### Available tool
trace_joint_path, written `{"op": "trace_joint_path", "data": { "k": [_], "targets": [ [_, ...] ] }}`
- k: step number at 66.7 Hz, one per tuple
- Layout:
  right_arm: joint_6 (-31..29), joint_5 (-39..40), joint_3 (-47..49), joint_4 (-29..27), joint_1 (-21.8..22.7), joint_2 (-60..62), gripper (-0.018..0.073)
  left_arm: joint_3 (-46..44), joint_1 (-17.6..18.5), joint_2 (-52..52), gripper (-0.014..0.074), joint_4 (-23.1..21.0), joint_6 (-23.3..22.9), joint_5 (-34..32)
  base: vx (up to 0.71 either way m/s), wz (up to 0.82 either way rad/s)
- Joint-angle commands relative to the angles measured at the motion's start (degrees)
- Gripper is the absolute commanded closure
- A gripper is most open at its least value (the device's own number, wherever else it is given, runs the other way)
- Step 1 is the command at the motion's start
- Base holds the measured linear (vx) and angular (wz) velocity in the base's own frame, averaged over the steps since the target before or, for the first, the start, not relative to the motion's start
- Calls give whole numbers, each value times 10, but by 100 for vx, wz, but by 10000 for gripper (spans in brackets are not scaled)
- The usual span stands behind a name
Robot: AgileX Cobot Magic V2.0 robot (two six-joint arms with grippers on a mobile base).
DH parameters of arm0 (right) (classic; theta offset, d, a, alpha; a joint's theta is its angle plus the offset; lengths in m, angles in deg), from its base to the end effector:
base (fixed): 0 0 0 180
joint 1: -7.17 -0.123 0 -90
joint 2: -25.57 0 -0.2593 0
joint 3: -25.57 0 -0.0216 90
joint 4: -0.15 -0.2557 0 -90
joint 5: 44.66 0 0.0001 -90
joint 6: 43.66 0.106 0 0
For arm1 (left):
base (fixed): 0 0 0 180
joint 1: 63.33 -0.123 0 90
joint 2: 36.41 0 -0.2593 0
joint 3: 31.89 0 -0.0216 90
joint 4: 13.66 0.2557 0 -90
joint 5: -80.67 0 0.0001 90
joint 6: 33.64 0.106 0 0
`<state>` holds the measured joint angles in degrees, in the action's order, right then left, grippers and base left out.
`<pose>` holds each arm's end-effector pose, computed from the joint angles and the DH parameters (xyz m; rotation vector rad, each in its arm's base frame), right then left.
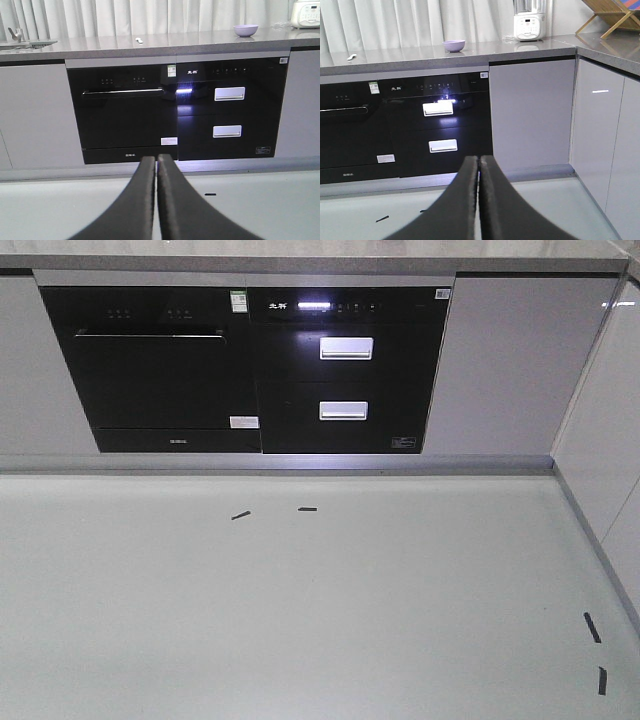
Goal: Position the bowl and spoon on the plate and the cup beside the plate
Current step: 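Drive the base forward toward the kitchen counter with both arms still, then continue driving toward the counter holding the spoon and lavender bowl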
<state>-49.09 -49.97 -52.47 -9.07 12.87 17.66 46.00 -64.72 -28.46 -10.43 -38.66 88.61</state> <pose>0.1023 -0.0086 0.1960 0.1196 1.5871 -0.0147 0.1024 0.0033 0.1919 -0.0518 1.6357 0.0006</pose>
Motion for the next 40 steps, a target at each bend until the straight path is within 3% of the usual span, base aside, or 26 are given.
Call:
{"op": "trace_joint_path", "data": {
  "k": [1, 40],
  "targets": [
    [-5, 40, -3, 0, 4, 6, 566, -4, 0, -2, 603, 0, -7, -42, 10, -2],
    [-5, 40, -3, 0, 4, 6, 566, -4, 0, -2, 603, 0, -7, -42, 12, -2]
  ]
}}
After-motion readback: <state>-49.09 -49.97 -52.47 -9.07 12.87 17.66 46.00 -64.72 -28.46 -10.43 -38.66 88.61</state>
